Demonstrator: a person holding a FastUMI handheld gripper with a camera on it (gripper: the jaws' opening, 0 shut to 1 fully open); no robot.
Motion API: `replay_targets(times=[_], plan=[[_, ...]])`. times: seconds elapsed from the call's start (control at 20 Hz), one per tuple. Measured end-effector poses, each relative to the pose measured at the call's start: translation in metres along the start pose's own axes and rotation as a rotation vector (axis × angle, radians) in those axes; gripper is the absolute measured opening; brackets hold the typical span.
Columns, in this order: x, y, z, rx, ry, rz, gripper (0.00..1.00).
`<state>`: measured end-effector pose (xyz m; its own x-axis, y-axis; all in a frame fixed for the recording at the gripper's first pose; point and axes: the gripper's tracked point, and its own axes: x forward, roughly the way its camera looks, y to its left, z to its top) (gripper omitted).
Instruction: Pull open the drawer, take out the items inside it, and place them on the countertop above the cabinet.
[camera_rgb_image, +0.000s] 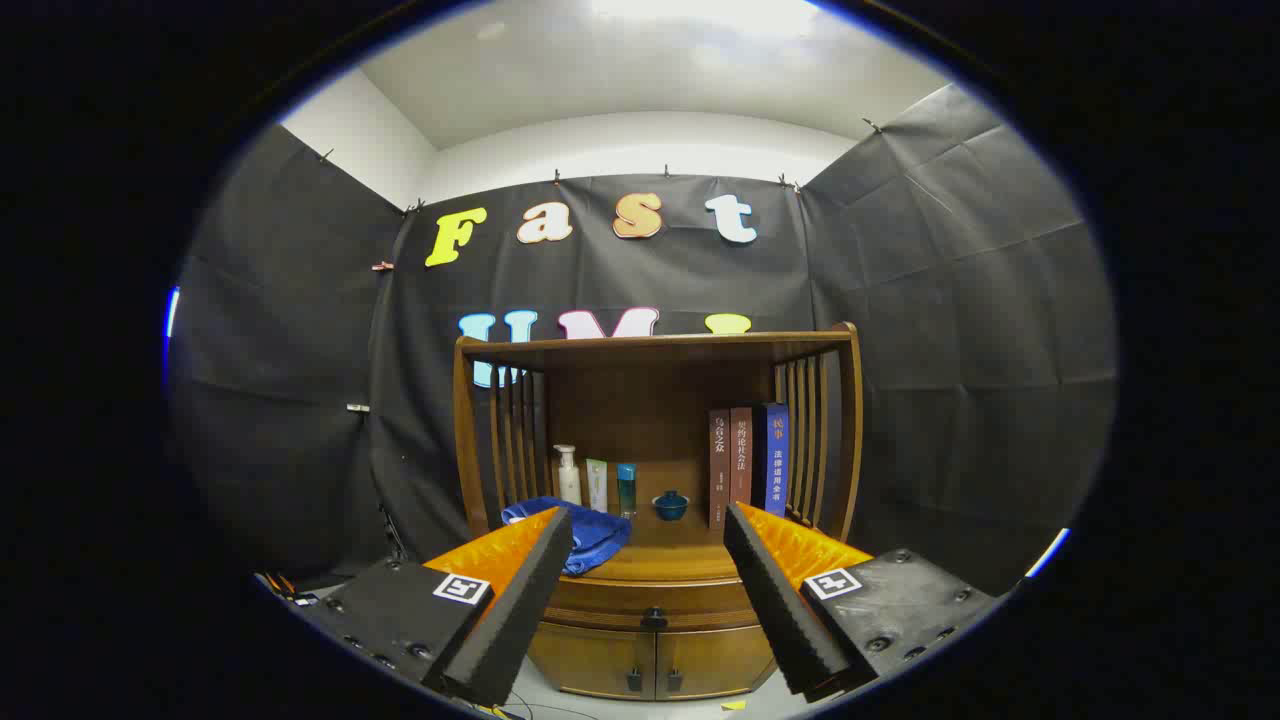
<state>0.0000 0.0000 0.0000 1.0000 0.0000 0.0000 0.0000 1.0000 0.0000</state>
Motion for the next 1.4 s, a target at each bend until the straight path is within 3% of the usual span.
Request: replay_targets(times=[1.05,1.4], plan=[[0.005,-0.002,-0.002,0.001,-0.01,-0.022,0.99],[0.013,0.0,-0.035,0.008,0.041,-0.015,0.98]])
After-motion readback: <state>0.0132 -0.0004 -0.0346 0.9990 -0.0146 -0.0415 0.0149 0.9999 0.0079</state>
